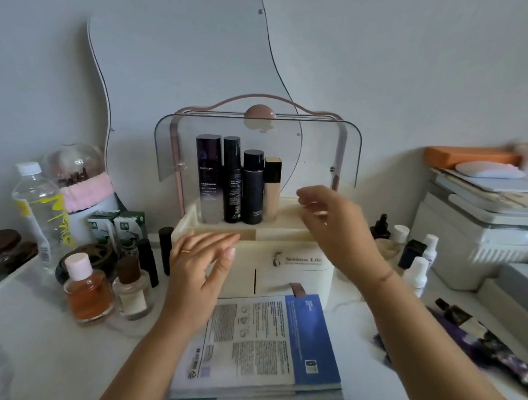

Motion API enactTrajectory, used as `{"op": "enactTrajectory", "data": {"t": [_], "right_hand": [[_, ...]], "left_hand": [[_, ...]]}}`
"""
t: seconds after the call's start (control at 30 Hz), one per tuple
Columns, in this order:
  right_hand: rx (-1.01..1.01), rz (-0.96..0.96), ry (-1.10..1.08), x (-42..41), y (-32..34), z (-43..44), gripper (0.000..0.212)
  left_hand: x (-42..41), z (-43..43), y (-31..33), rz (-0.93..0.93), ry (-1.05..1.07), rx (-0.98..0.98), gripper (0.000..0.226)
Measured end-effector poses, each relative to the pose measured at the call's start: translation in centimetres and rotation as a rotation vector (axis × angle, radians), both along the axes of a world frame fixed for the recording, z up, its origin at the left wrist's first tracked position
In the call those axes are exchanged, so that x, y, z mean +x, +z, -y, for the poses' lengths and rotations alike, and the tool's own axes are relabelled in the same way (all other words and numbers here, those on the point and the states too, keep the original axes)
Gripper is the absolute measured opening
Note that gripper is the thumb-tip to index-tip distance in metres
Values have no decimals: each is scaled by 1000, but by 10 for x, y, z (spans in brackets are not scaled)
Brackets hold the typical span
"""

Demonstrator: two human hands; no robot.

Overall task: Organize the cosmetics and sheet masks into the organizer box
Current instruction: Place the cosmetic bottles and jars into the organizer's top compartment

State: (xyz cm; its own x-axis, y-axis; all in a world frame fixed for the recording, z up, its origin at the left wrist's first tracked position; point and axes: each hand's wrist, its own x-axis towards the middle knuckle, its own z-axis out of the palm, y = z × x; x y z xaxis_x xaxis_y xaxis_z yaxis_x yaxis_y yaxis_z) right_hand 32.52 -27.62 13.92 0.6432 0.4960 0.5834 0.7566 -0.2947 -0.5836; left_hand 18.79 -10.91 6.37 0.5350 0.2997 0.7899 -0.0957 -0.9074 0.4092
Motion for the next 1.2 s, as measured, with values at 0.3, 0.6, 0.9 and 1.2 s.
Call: {"op": "enactTrajectory", "data": {"t": [0.3, 0.6, 0.9, 1.2], "right_hand": [[260, -142, -254, 21, -60, 65, 47], [174, -246, -267, 71, -79, 17, 60], [189, -372, -328, 79, -93, 11, 46], [146, -377, -314, 56, -87, 29, 18]], "left_hand": [[3, 3, -1, 17, 11, 6, 45], [0, 4, 1, -4, 5, 27, 45], [2, 4, -1, 23, 16, 34, 45], [1, 5, 0, 20, 23, 26, 47]]}}
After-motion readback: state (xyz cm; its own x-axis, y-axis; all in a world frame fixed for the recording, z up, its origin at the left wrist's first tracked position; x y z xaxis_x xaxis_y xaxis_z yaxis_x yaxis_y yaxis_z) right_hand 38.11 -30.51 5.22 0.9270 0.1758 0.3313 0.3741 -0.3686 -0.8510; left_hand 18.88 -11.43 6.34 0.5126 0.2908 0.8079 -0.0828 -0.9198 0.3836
